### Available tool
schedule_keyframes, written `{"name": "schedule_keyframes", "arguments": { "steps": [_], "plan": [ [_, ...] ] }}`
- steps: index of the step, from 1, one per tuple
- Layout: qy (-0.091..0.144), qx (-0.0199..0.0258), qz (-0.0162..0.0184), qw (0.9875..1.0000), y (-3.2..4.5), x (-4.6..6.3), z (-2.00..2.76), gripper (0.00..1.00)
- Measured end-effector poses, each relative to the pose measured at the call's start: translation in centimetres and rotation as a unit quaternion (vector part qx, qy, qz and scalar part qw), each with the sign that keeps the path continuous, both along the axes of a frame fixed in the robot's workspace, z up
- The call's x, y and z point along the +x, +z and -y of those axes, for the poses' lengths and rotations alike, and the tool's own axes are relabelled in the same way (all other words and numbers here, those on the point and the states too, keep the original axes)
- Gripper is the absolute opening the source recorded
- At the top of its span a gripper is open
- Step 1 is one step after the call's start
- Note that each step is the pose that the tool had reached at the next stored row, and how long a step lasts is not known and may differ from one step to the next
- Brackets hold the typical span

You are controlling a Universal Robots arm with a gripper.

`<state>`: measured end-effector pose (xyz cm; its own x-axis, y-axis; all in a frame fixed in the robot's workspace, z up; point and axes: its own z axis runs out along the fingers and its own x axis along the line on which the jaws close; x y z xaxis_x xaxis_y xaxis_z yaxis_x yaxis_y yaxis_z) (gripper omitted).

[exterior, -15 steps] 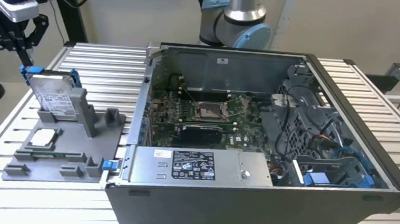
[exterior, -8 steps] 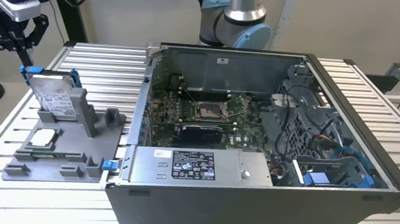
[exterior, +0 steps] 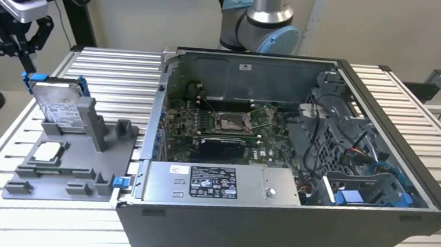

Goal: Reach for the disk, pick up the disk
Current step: 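Pick up the disk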

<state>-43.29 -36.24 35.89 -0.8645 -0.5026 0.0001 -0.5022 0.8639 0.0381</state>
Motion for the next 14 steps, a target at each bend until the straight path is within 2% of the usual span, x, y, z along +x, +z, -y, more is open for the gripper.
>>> {"name": "schedule_keyframes", "arguments": {
  "steps": [7,14],
  "plan": [
    [0.028,-0.0001,0.0,0.9996,0.0,0.0,0.0,0.0],
    [0.057,-0.0002,0.0,0.9984,0.0,0.0,0.0,0.0]
  ]
}}
